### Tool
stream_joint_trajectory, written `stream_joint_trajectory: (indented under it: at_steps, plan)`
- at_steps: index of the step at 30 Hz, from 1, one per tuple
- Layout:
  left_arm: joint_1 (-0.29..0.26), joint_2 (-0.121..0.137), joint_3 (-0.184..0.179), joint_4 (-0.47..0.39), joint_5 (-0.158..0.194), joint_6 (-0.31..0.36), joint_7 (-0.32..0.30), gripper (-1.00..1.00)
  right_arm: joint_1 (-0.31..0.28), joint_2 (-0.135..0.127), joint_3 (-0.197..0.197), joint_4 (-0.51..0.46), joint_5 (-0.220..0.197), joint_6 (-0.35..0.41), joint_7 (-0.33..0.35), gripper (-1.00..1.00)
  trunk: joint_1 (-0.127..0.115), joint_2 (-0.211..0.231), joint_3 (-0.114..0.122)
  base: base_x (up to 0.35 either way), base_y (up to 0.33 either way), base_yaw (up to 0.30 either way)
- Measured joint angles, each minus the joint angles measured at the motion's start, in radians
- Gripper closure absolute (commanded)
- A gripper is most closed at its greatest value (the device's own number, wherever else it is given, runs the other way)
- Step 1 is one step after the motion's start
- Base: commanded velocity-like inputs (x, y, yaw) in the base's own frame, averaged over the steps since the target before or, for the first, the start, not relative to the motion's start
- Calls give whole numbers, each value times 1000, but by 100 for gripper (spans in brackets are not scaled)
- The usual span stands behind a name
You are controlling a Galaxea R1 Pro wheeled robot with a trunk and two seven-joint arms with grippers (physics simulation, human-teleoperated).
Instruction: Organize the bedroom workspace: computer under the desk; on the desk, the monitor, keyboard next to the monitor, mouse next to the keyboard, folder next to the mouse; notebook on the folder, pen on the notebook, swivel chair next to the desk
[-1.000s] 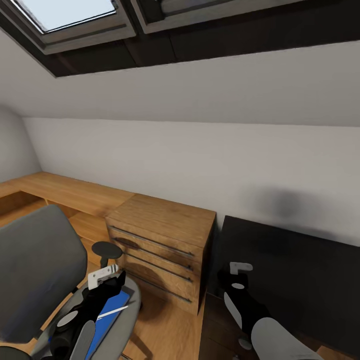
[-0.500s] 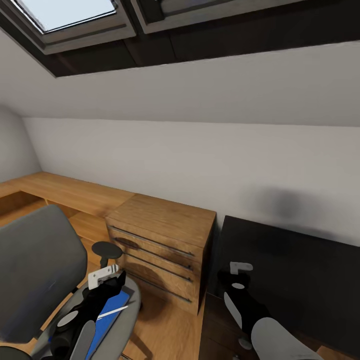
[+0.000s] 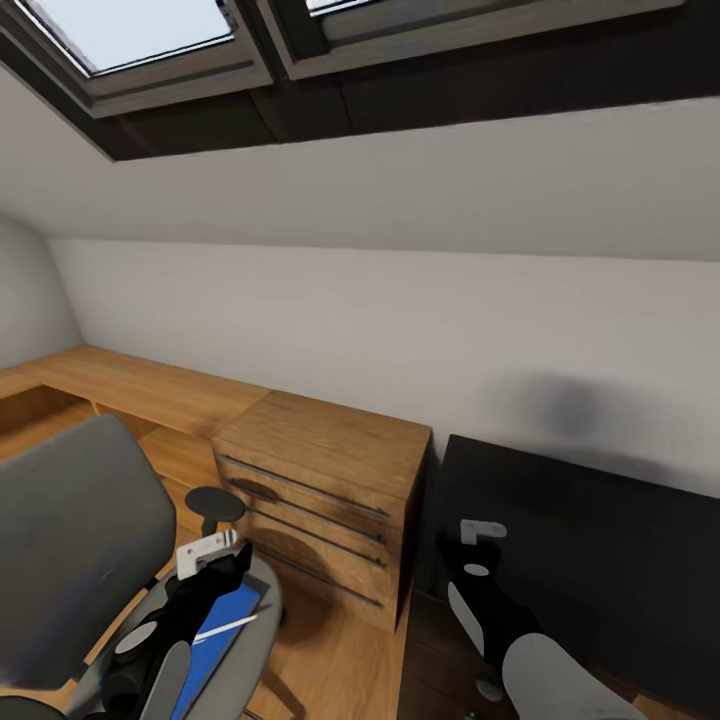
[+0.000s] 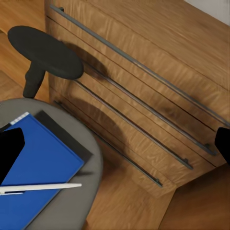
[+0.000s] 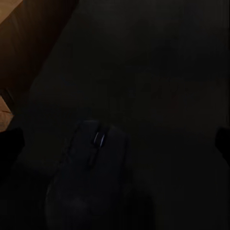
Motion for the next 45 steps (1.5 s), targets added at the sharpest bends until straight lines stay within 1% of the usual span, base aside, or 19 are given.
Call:
stream_joint_trajectory:
  at_steps: [2,4,5,8,9,10,11,12,13,14,15,19,25,34,45]
  plan:
    - [0,-1,-3,2,0,0,0,-100,1,1,0,-25,1,-20,-3,-100,-8,14,6,0,0,0]
    - [0,-1,-13,4,-1,0,0,-100,15,3,1,-74,1,-29,-6,-100,-15,28,13,0,0,0]
    - [0,-1,-21,4,-1,1,0,-100,44,4,1,-131,0,-23,-8,-100,-19,35,16,0,0,0]
    - [0,0,-30,5,-2,1,0,-100,112,6,2,-266,-1,16,-13,-100,-31,56,25,0,0,0]
    - [0,0,-32,6,-2,1,0,-100,168,6,2,-385,-2,65,-14,-100,-35,63,28,0,0,0]
    - [0,0,-36,6,-3,1,0,-100,306,7,2,-622,-18,219,-13,-100,-35,63,28,0,0,0]
    - [0,0,-37,6,-3,1,0,-100,362,7,2,-749,-27,249,-13,-100,-35,63,28,0,0,0]
    - [0,0,-37,6,-3,1,0,-100,384,7,3,-805,-36,271,-12,-100,-35,63,28,0,0,0]
    - [0,0,-38,6,-4,1,0,-100,421,7,3,-877,-56,302,-11,-100,-35,63,28,0,0,0]
    - [-1,0,-38,6,-4,1,0,-100,436,8,3,-907,-67,314,-11,-100,-35,63,28,0,0,0]
    - [-1,1,-39,6,-4,2,0,-100,473,7,3,-982,-109,344,-9,-100,-35,63,28,0,0,0]
    - [0,2,-38,7,-3,3,0,-100,488,5,3,-1016,-133,355,-9,-100,-35,63,28,0,0,0]
    - [0,3,-38,7,-2,4,0,-100,493,7,3,-1026,-140,356,-11,-100,-35,63,28,-1,0,0]
    - [0,3,-38,10,-2,4,0,-100,494,10,4,-1023,-145,350,-11,-100,-34,63,28,-300,7,0]
    - [0,3,-38,10,-3,4,0,-100,494,9,4,-1019,-145,349,-10,-100,-34,64,26,-336,113,0]
